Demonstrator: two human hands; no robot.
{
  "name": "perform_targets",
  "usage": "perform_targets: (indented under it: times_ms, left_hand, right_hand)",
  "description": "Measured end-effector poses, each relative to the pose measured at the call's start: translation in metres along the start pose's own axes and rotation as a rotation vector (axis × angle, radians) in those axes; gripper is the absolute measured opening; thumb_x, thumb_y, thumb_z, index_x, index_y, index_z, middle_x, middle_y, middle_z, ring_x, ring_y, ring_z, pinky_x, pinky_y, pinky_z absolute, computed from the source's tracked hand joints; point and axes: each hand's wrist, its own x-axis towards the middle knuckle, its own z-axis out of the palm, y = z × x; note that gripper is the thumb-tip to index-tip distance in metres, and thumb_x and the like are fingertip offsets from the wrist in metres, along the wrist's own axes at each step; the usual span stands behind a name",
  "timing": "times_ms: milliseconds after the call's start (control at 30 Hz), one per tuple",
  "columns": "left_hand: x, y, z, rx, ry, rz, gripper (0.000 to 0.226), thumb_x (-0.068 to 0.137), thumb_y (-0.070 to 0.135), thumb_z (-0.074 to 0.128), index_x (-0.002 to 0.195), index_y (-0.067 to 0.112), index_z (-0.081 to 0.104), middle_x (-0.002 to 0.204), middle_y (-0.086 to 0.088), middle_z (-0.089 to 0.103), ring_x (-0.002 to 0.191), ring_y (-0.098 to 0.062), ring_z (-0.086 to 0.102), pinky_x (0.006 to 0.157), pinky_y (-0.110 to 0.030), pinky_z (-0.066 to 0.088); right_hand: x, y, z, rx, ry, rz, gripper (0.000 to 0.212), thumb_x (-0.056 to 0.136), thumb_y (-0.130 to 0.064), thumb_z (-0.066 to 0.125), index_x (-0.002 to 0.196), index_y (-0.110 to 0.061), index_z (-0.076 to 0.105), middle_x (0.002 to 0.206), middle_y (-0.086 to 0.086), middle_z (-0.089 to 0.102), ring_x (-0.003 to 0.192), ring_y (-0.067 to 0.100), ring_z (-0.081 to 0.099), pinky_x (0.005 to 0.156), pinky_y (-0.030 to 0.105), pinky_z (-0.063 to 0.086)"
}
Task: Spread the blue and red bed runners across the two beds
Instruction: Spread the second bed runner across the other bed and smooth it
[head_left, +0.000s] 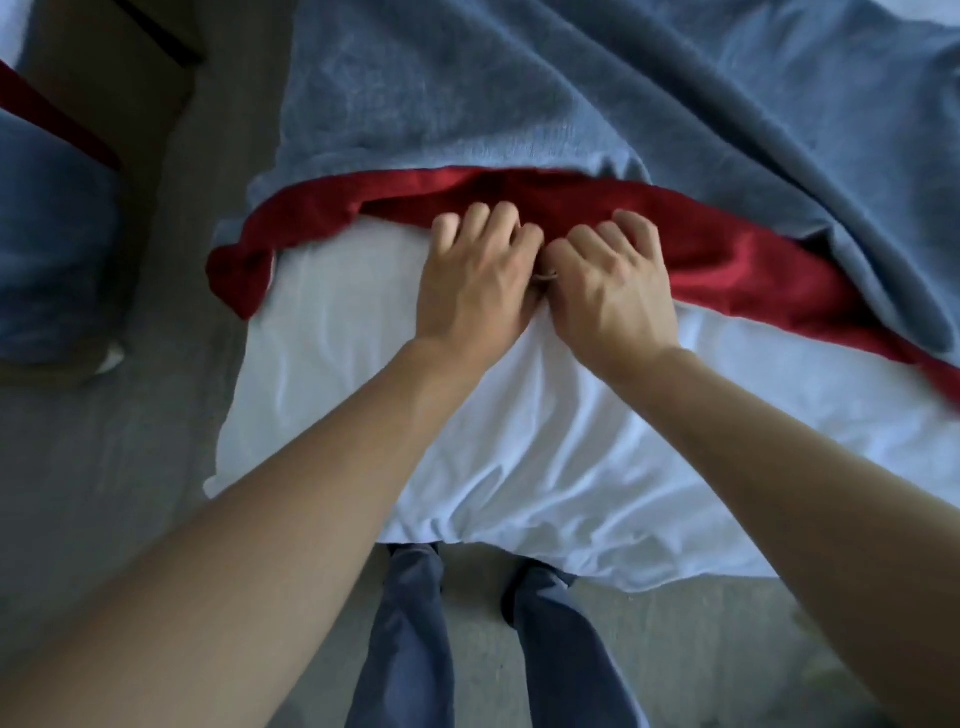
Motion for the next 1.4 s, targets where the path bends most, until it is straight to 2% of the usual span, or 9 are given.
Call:
perform_targets:
  times_ms: [67,167,333,567,800,933,1100,1233,1400]
  left_hand:
    - [0.004,-0.006,0.005,-0.001,0.025,-0.004,0.009,0.087,0.021,0.051,0.09,0.021,0.06,0.093,-0.001,0.057,0.091,-0.027,0.053,0.08,-0.041,0.032]
    - [-0.004,-0.032,0.002,-0.034,0.066,0.001,0.019,0.086,0.009,0.049,0.091,0.023,0.061,0.089,0.003,0.059,0.09,-0.025,0.053,0.083,-0.038,0.03]
    - [-0.036,-0.082,-0.01,-0.014,0.08,-0.014,0.018,0.085,0.007,0.051,0.088,0.023,0.061,0.081,0.004,0.057,0.084,-0.023,0.053,0.082,-0.037,0.029]
    - [-0.078,-0.154,-0.022,0.035,0.064,-0.075,0.017,0.089,0.009,0.053,0.093,0.022,0.064,0.084,0.003,0.059,0.087,-0.023,0.053,0.083,-0.037,0.029]
    - [-0.081,-0.147,-0.017,-0.079,0.102,-0.037,0.011,0.083,0.008,0.059,0.086,0.018,0.061,0.08,0.001,0.058,0.079,-0.026,0.053,0.07,-0.038,0.033]
    - [-0.099,-0.15,-0.008,-0.129,0.088,-0.044,0.016,0.077,0.004,0.061,0.087,0.016,0.06,0.081,-0.002,0.057,0.081,-0.028,0.053,0.071,-0.038,0.035]
    - [-0.116,-0.157,-0.002,-0.142,0.07,-0.121,0.007,0.083,0.014,0.059,0.09,0.015,0.061,0.089,-0.004,0.058,0.084,-0.029,0.055,0.068,-0.041,0.038]
    - [-0.104,-0.162,0.002,-0.163,0.154,-0.157,0.006,0.088,0.019,0.057,0.087,0.013,0.059,0.088,-0.005,0.058,0.081,-0.027,0.055,0.068,-0.038,0.037]
    - [-0.075,-0.171,0.002,-0.268,0.231,-0.233,0.017,0.09,0.03,0.056,0.094,0.014,0.059,0.097,-0.005,0.06,0.091,-0.024,0.057,0.08,-0.036,0.042]
  right_hand:
    - [-0.001,0.001,0.001,-0.008,0.017,0.043,0.01,0.087,-0.011,0.06,0.079,-0.014,0.066,0.071,0.005,0.06,0.07,0.03,0.057,0.097,0.044,0.042]
    - [-0.014,-0.004,-0.002,0.016,0.034,0.098,0.005,0.084,-0.01,0.066,0.082,-0.015,0.067,0.072,0.005,0.061,0.07,0.029,0.057,0.098,0.044,0.041]
    - [-0.016,-0.052,0.002,0.06,0.01,0.131,0.006,0.08,-0.011,0.066,0.085,-0.015,0.068,0.077,0.004,0.06,0.075,0.029,0.057,0.105,0.046,0.038]
    - [0.022,-0.117,0.015,0.083,-0.03,0.03,0.01,0.082,-0.009,0.061,0.082,-0.014,0.069,0.073,0.004,0.06,0.072,0.029,0.056,0.105,0.046,0.039]
    - [0.01,-0.13,0.017,0.089,-0.014,0.019,0.011,0.08,-0.006,0.062,0.081,-0.016,0.068,0.071,0.002,0.057,0.068,0.028,0.055,0.104,0.046,0.041]
    - [-0.01,-0.138,0.018,0.074,-0.057,0.006,0.011,0.08,-0.005,0.064,0.082,-0.015,0.069,0.071,0.003,0.058,0.069,0.028,0.056,0.104,0.047,0.041]
    - [0.01,-0.17,0.024,0.062,-0.05,-0.036,0.011,0.081,-0.011,0.062,0.089,-0.016,0.067,0.075,0.002,0.059,0.074,0.029,0.057,0.108,0.046,0.036]
    - [0.052,-0.182,0.026,0.074,0.047,-0.07,0.013,0.081,-0.009,0.06,0.071,-0.016,0.062,0.063,0.004,0.057,0.064,0.029,0.056,0.099,0.045,0.045]
    - [0.073,-0.165,0.013,0.1,0.139,0.035,0.015,0.085,-0.014,0.052,0.082,-0.014,0.067,0.075,0.002,0.065,0.075,0.026,0.061,0.109,0.04,0.032]
